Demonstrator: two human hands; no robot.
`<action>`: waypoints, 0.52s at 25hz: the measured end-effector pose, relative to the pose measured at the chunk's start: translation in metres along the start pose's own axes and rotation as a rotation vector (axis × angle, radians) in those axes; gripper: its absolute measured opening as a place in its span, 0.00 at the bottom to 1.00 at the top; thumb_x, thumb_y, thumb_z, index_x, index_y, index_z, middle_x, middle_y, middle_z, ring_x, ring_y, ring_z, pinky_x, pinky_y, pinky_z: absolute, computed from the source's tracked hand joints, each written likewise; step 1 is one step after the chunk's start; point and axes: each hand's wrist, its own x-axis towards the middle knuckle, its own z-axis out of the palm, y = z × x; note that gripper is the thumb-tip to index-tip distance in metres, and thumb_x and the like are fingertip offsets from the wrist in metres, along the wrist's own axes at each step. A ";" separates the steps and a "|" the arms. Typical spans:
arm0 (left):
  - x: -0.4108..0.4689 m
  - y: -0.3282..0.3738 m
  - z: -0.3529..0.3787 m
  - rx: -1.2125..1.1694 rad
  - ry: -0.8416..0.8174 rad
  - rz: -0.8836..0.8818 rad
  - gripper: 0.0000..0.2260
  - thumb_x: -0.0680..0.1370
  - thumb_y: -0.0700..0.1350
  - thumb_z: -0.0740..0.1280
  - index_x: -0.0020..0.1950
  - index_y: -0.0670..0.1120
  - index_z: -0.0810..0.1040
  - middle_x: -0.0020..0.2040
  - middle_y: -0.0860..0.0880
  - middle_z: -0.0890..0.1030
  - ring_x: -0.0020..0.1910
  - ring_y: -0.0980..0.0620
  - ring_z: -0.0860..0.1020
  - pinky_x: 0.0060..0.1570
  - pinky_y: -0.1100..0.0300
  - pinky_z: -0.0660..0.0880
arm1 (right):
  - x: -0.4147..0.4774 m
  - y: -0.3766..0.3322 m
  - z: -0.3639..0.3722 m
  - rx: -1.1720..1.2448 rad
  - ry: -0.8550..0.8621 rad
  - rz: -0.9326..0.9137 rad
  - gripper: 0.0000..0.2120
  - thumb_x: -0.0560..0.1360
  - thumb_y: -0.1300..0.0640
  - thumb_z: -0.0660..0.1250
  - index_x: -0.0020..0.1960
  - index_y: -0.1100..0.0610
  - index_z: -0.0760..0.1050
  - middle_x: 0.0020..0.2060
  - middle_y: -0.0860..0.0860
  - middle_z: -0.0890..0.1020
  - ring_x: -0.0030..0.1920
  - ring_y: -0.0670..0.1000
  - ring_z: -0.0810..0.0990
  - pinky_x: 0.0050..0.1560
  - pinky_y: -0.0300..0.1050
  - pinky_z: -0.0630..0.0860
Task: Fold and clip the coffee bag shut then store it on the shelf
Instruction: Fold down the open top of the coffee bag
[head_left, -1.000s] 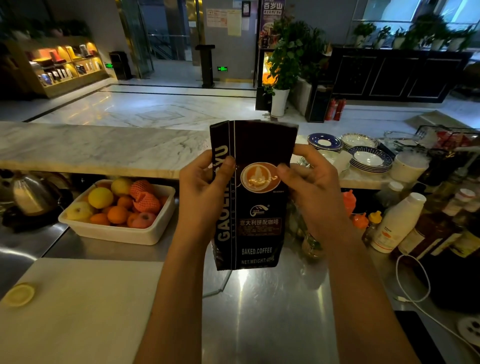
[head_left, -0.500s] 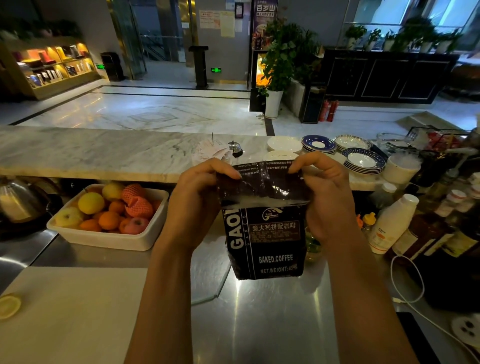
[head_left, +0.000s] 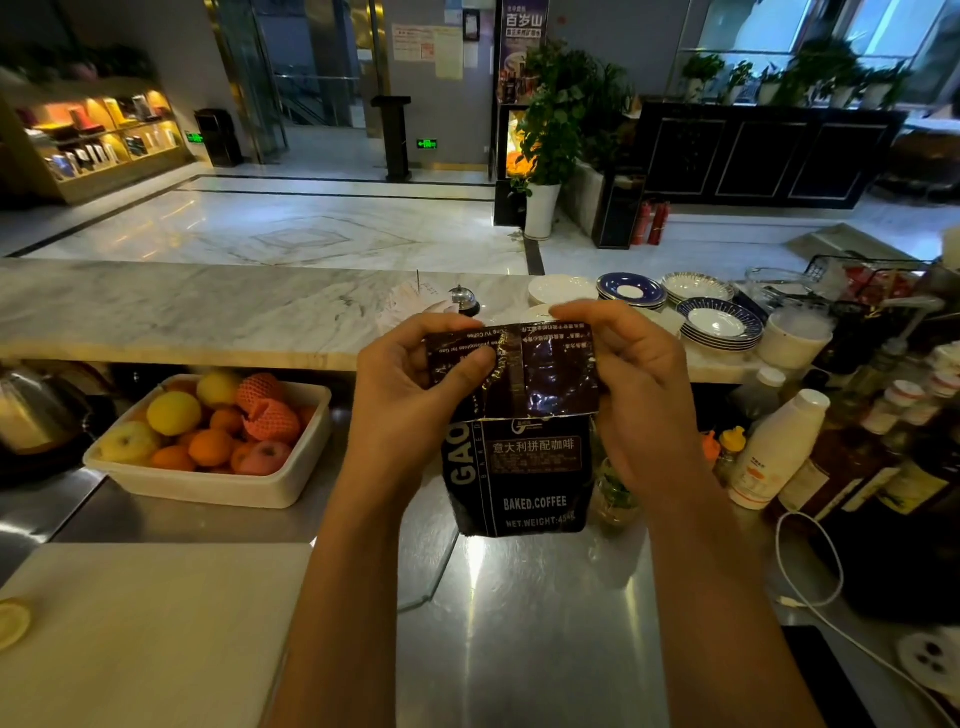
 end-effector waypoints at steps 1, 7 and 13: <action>-0.001 0.001 0.002 -0.021 0.022 -0.006 0.09 0.74 0.34 0.71 0.51 0.45 0.80 0.42 0.48 0.86 0.41 0.49 0.85 0.40 0.58 0.81 | 0.000 -0.001 0.001 0.008 0.022 0.032 0.16 0.80 0.64 0.56 0.52 0.51 0.81 0.45 0.53 0.85 0.48 0.51 0.83 0.46 0.48 0.80; -0.002 0.001 0.008 -0.016 0.062 0.017 0.10 0.74 0.34 0.71 0.50 0.46 0.80 0.42 0.48 0.86 0.42 0.51 0.86 0.40 0.59 0.81 | -0.002 0.000 0.021 -0.363 0.090 0.010 0.11 0.76 0.42 0.62 0.50 0.48 0.75 0.41 0.46 0.83 0.43 0.42 0.83 0.43 0.39 0.81; -0.002 -0.003 0.026 0.233 0.232 0.038 0.08 0.76 0.52 0.70 0.51 0.51 0.75 0.45 0.53 0.81 0.44 0.62 0.82 0.41 0.69 0.78 | -0.002 0.011 0.036 -0.500 0.303 -0.193 0.08 0.78 0.52 0.65 0.48 0.56 0.73 0.36 0.42 0.78 0.39 0.36 0.79 0.38 0.27 0.73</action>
